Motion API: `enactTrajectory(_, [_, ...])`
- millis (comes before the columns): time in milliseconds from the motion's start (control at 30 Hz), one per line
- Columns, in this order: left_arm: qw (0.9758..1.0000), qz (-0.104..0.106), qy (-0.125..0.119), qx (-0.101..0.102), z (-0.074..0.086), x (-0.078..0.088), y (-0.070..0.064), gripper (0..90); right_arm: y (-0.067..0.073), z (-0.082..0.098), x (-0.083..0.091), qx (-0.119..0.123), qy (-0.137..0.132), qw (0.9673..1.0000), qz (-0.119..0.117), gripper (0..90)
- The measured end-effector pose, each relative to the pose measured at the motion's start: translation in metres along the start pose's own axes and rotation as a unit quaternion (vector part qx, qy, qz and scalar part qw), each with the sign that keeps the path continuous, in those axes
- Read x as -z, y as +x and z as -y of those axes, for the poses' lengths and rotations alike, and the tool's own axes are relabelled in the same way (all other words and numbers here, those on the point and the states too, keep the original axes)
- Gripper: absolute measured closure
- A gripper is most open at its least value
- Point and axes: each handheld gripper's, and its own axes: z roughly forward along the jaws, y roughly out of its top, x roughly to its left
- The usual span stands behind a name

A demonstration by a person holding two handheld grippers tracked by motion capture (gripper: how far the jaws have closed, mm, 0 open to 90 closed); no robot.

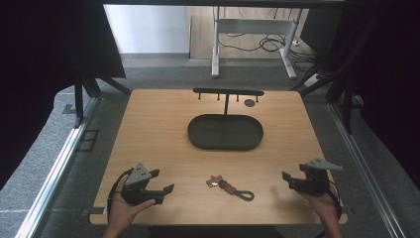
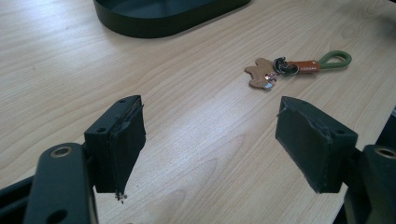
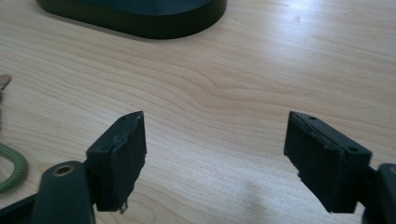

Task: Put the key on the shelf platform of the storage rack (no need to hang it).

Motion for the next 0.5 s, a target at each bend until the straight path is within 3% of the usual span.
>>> enactTrajectory(233, [1.0000, 0.002, 0.000, -0.001, 0.0003, 0.0003, -0.0014, 24.2, -0.0012, 0.0008, 0.0084, 0.004, 0.000, 1.0000, -0.001, 28.3])
enactTrajectory(500, [1.0000, 0.002, -0.001, 0.004, 0.0013, -0.0005, 0.0009, 24.2, -0.0024, 0.0017, 0.0062, 0.013, 0.012, 0.9998, -0.013, 32.3])
